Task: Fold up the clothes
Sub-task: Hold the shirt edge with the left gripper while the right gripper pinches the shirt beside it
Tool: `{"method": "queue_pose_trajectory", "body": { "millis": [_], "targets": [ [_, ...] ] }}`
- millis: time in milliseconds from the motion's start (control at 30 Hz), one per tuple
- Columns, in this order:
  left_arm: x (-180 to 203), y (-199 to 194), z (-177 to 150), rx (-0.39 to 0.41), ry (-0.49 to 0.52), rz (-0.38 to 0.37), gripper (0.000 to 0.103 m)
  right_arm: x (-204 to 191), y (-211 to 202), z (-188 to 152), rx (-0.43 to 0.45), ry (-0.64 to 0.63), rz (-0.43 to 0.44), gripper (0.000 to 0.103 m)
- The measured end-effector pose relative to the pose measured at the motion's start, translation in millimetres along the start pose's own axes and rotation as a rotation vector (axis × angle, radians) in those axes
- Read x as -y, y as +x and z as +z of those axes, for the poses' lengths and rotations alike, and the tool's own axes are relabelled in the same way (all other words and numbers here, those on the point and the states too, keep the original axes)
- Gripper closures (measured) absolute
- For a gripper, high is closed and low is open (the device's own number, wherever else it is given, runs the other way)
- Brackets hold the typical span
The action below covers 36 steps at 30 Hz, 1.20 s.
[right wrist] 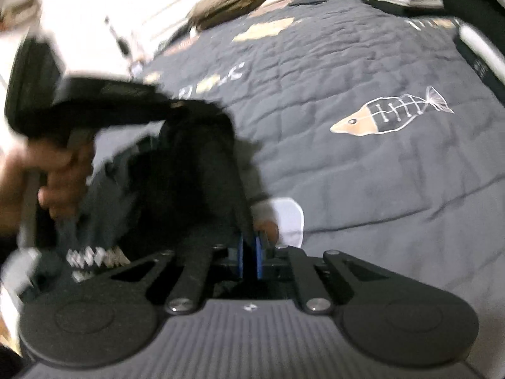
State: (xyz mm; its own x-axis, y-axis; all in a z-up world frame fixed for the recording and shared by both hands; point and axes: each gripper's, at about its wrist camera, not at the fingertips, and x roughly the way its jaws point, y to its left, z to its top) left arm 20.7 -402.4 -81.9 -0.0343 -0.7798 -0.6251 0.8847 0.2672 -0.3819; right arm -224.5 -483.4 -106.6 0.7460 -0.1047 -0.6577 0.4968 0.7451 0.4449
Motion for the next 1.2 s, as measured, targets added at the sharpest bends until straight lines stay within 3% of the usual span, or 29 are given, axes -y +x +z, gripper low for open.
{"method": "queue_pose_trajectory", "body": {
  "millis": [100, 200, 300, 333, 367, 733, 800, 833, 900, 933, 1033, 1100, 1133, 1200],
  "targets": [
    [-14.5, -5.4, -2.5, -0.002, -0.05, 0.015, 0.1, 6.4, -3.1, 3.6, 0.005, 0.064, 0.012, 0.096],
    [-22.1, -10.6, -3.2, -0.003, -0.074, 0.027, 0.098, 8.6, 4.5, -1.5, -0.031, 0.044, -0.029, 0.096],
    [-14.8, -16.3, 0.6, 0.007, -0.044, 0.026, 0.075, 2.2, 6.1, -2.8, -0.039, -0.008, -0.055, 0.096],
    [-7.0, -12.6, 2.0, -0.007, -0.017, 0.026, 0.057, 0.7, 6.2, -2.1, -0.041, -0.009, -0.06, 0.096],
    [1.3, -8.3, 3.3, -0.022, 0.012, 0.026, 0.05, 0.4, 6.3, -2.0, -0.044, -0.009, -0.063, 0.096],
    [14.5, 79.6, 10.2, -0.343, -0.051, 0.107, 0.054, -15.3, 10.5, -6.3, -0.061, -0.156, -0.114, 0.095],
    [16.7, 95.6, 11.4, -0.402, -0.063, 0.122, 0.067, -18.6, 11.7, -7.8, -0.064, -0.189, -0.124, 0.095],
    [17.7, 95.3, 11.5, -0.398, -0.049, 0.119, 0.081, -19.1, 11.9, -8.1, -0.065, -0.195, -0.126, 0.095],
    [19.6, 93.0, 11.4, -0.385, -0.018, 0.11, 0.09, -16.8, 11.6, -6.9, -0.067, -0.184, -0.119, 0.095],
    [18.9, 86.9, 11.6, -0.341, -0.024, 0.076, 0.093, -14.9, 11.2, -5.9, -0.067, -0.173, -0.114, 0.095],
    [8.5, 55.1, 9.6, -0.103, -0.078, -0.106, 0.094, -7.6, 4.4, -1.6, -0.034, -0.102, -0.086, 0.095],
    [-1.8, 40.7, 2.3, 0.013, -0.126, -0.164, 0.094, -4.7, -3.6, 1.3, 0.01, -0.058, -0.057, 0.095],
    [-11.4, 39.8, -2.3, 0.042, -0.183, -0.176, 0.093, -4.7, -5.6, 1.9, 0.014, -0.057, -0.056, 0.096],
    [-26.9, 51.3, -8.7, -0.011, -0.28, -0.138, 0.092, -5.0, -9.5, 3.2, 0.019, -0.055, -0.058, 0.096]
  ]
}}
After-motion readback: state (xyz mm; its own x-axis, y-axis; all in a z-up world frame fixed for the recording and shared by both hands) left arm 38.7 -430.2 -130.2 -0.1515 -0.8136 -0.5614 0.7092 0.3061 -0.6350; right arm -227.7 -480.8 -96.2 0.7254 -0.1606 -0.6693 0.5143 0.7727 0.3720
